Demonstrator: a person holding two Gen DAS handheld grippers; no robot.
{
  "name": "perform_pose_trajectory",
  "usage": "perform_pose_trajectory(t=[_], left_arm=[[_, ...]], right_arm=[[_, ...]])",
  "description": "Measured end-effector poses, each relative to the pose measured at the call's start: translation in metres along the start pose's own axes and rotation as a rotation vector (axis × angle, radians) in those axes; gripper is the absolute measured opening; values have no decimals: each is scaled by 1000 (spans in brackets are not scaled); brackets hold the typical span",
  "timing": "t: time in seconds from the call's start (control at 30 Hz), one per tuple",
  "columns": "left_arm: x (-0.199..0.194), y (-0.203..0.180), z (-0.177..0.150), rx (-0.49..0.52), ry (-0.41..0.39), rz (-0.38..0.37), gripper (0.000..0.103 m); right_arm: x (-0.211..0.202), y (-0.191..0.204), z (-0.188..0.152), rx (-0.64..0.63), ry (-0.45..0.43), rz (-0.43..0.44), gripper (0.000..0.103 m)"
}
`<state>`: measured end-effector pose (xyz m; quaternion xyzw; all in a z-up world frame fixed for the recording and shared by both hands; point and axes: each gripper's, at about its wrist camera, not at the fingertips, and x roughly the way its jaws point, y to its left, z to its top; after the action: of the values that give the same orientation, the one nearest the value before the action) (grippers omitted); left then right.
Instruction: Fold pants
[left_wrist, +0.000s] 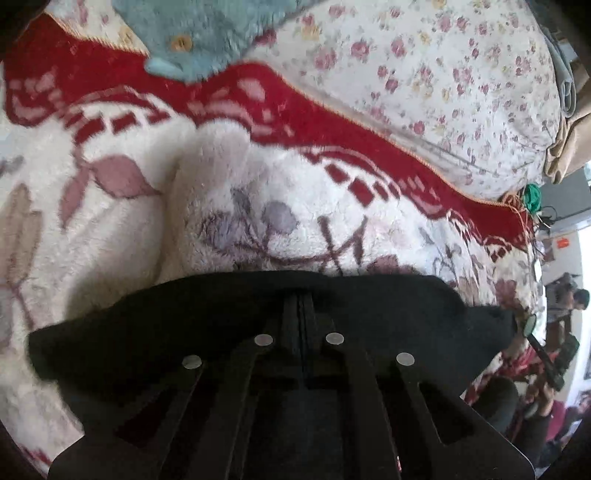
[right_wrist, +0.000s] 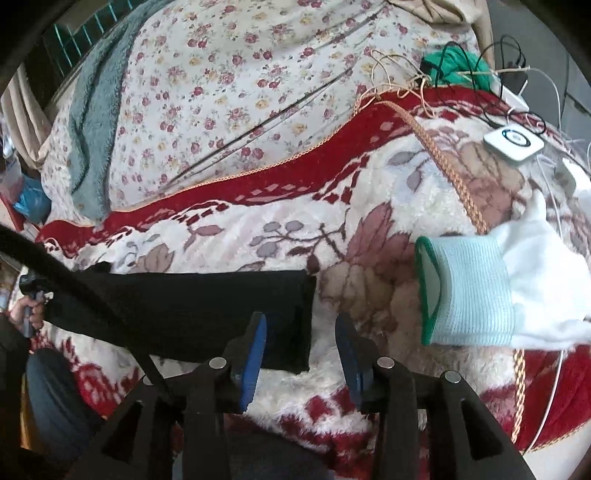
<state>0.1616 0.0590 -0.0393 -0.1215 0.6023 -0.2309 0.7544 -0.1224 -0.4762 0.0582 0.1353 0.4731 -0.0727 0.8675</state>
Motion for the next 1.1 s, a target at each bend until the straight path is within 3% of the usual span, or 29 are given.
perform_pose_trajectory(t=[0.07,0.2,0.23,0.27,0.33,0.4,0.47,0.5,0.57,0.67,0.8,0.93,1.0,1.03,1.07,1.1], left_arm=[[-16,-18,-9,40,-56,-14,3],[-26,-65,-23,100,-103,-177,4],[-21,-80,-25,111,-104,-214,5],[-12,-89,-27,120,-87,-240,14],[18,-103,-26,141,-17,-228,17],[41,-106,-24,144,62,-138,17],[43,-101,-23,135,69,-153,17],[43,-96,-23,119,69,-163,17],[44,-85,-21,61,76,-206,17],[45,-80,-22,22,74,-223,17],[43,-88,-25,51,67,-189,17],[44,-84,-25,23,69,-216,17],[42,-77,-25,5,68,-234,17],[41,-78,-25,7,60,-230,17],[37,-80,-25,16,45,-219,17],[31,-82,-24,22,18,-212,17]], right_arm=[[0,-3,1,19,3,-6,37],[8,-4,8,85,0,73,37],[12,-2,10,96,0,91,37],[20,2,13,106,8,119,37],[40,7,16,104,47,152,40],[73,0,11,140,176,146,42],[105,-16,-10,228,410,142,42],[107,-26,-19,275,421,199,43],[95,-38,-20,313,377,213,41],[65,-32,-10,289,253,127,41],[53,-2,11,264,158,260,42],[86,22,16,232,212,364,42],[117,0,10,309,328,250,41],[122,-16,8,391,335,250,20],[121,-30,7,467,325,239,15],[115,-32,10,464,308,207,16]])
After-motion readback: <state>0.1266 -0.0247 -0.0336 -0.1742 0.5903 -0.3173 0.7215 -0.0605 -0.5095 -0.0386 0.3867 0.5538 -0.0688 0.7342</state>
